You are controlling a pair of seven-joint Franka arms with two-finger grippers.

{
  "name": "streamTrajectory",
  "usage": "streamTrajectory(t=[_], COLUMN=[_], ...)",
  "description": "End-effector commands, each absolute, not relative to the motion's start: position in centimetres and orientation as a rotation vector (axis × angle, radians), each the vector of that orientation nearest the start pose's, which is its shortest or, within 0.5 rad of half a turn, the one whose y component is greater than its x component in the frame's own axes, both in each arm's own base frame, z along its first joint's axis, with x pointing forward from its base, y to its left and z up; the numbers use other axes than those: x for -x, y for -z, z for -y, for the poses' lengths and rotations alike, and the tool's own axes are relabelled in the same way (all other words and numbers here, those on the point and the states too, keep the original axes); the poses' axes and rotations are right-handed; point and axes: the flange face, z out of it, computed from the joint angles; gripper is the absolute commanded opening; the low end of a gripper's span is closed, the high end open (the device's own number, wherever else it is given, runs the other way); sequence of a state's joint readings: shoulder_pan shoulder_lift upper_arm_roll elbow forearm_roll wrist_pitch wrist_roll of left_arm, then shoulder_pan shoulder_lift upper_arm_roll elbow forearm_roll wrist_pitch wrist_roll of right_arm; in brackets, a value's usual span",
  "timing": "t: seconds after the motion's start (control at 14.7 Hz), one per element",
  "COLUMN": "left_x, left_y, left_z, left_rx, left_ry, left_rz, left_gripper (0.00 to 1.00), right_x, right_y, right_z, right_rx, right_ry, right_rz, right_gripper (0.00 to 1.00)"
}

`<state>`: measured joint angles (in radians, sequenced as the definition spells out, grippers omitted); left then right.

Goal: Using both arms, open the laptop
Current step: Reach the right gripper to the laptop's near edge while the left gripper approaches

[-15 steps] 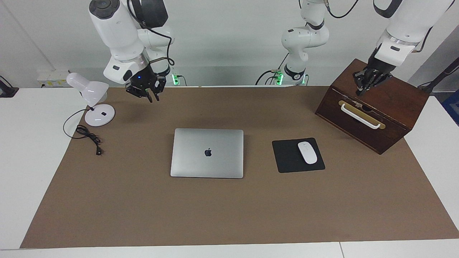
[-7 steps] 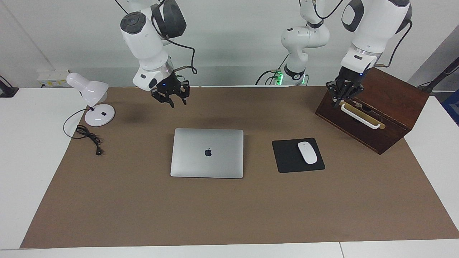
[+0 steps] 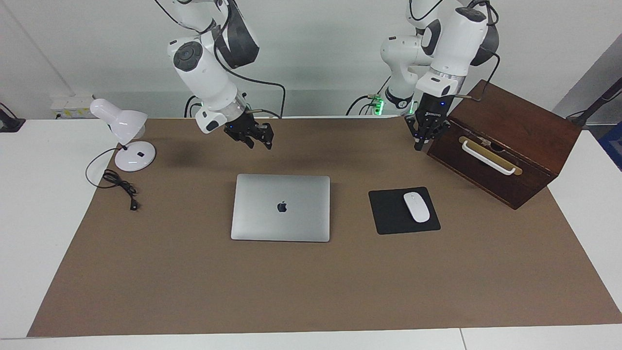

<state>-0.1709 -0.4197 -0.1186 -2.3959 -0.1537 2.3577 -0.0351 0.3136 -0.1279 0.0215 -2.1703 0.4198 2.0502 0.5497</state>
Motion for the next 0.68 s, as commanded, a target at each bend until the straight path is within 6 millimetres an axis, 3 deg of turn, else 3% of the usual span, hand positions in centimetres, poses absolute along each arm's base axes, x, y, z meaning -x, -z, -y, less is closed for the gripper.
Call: streamTrajectory(t=[0.0, 0.07, 0.2, 0.34, 0.61], left_x=[-40.6, -40.0, -39.7, -39.9, -39.2], left_y=[-48.9, -48.2, -47.3, -46.2, -42.0], left_z=[14.9, 16.2, 17.7, 19.1, 21.6], left_rx=[3.207, 3.213, 3.229, 3.229, 3.219], left_ry=[0.729, 0.762, 0.819, 0.851, 0.929], left_rz=[-0.329, -0.34, -0.313, -0.349, -0.426], left_gripper=[0.0, 0.0, 0.0, 0.0, 0.0], right_x=[-46.6, -46.9, -47.5, -48.0, -48.3], right_y=[-43.2, -42.5, -41.3, -40.0, -37.4], right_z=[-19.4, -19.4, -19.6, -20.1, -20.8], right_rx=[2.645, 2.61, 2.533, 2.509, 2.405], right_ry=[-0.219, -0.225, -0.242, -0.242, -0.229], right_rz=[-0.738, -0.784, -0.879, -0.95, -1.086], right_gripper=[0.74, 0.79, 1.0, 1.0, 1.0])
